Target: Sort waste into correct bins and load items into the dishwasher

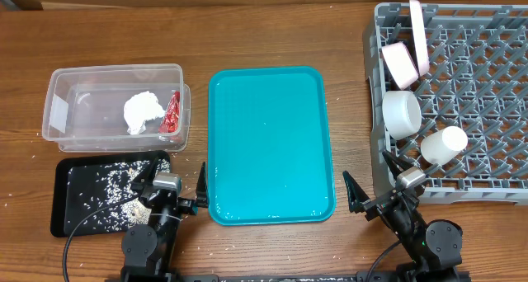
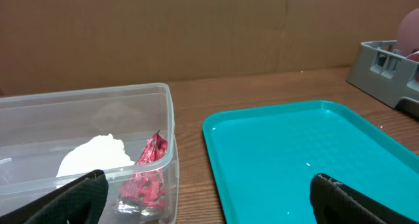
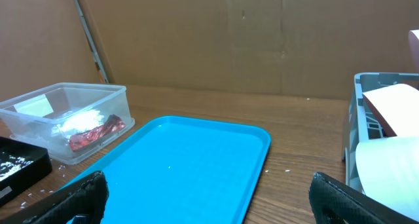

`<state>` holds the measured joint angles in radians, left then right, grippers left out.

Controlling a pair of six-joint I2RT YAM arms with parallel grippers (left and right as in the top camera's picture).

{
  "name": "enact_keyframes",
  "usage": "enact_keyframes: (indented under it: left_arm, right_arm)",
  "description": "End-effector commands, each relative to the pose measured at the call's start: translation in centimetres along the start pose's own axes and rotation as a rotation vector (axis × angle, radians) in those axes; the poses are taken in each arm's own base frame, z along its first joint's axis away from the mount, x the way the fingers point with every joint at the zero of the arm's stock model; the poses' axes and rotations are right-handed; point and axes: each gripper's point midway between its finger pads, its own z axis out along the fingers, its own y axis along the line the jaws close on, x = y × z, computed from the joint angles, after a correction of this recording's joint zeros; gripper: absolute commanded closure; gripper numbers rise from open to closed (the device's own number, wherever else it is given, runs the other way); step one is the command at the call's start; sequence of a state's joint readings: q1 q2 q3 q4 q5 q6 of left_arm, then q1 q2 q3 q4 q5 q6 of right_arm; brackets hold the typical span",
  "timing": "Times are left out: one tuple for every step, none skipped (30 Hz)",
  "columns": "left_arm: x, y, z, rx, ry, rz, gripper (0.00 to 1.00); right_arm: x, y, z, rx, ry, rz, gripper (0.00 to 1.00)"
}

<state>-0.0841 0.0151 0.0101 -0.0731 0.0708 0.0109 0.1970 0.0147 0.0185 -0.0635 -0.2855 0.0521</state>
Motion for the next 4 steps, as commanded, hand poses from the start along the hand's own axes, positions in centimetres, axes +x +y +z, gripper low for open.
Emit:
enact_keyframes:
  left_arm:
    - [0.01,0.29,-0.03,-0.014,-0.006,0.012,0.00]
    - [0.01,0.29,-0.03,-0.014,-0.006,0.012,0.00]
    - [0.01,0.29,-0.03,-0.014,-0.006,0.012,0.00]
    - [0.01,0.29,-0.03,-0.014,-0.006,0.012,0.00]
  right_arm:
    - [0.08,0.21,0.00,-0.011,-0.007,-0.003,0.00]
    - [0.08,0.21,0.00,-0.011,-0.007,-0.003,0.00]
    - [0.08,0.21,0.00,-0.011,-0.007,-0.003,0.00]
    - [0.08,0.21,0.00,-0.011,-0.007,-0.003,0.00]
